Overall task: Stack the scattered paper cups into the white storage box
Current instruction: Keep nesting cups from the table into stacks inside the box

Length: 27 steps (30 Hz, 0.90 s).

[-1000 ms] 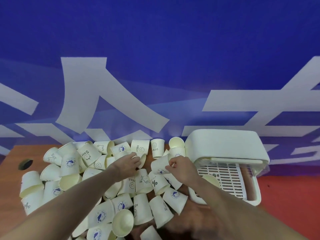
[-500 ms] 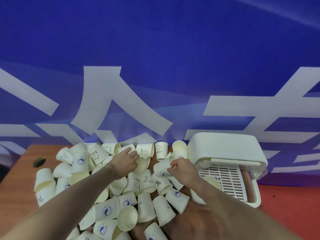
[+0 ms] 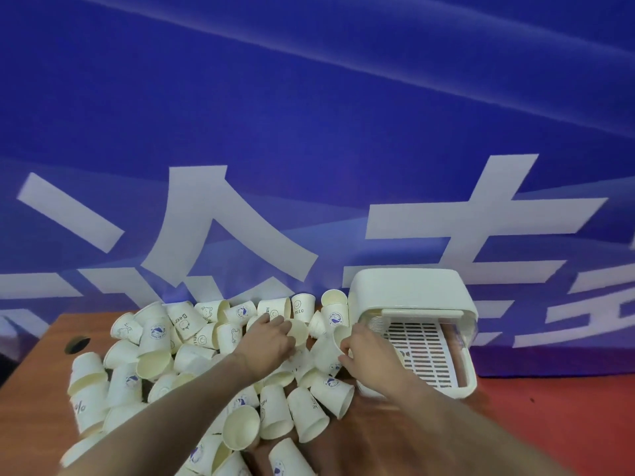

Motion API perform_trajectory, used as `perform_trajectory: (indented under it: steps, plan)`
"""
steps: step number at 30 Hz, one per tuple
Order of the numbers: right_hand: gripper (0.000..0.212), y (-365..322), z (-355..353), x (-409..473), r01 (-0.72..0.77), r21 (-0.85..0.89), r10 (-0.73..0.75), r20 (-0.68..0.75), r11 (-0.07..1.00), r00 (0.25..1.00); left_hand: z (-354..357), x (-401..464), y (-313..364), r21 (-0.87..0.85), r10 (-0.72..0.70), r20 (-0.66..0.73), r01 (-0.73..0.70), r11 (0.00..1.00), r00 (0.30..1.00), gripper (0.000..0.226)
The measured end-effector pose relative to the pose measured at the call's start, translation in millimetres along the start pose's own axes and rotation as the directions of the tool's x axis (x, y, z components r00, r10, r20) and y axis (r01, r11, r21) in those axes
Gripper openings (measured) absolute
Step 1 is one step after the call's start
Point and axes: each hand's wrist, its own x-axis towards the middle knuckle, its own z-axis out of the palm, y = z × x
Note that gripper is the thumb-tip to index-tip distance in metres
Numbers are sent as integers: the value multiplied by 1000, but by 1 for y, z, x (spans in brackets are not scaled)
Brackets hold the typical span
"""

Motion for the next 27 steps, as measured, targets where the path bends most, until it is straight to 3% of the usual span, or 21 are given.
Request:
perform_trajectory:
  steps: [3, 6, 15, 27]
  plan:
    - [22, 14, -5, -16, 3, -6, -4, -29, 1000, 1000, -17, 8, 23, -67, -45, -158, 35, 997, 986, 26]
    - [25, 31, -13, -31, -13, -27, 11, -61, 1000, 998, -25, 18, 44, -171, -93, -227, 54, 984, 970, 25]
    - [24, 90, -31, -78, -146, -25, 142, -122, 989, 982, -47, 51, 102, -283, -111, -233, 42, 958, 966, 23]
    - [24, 138, -40, -109, -214, 54, 219, -123, 975, 968, -66, 92, 148, -241, -61, -248, 0, 970, 967, 23]
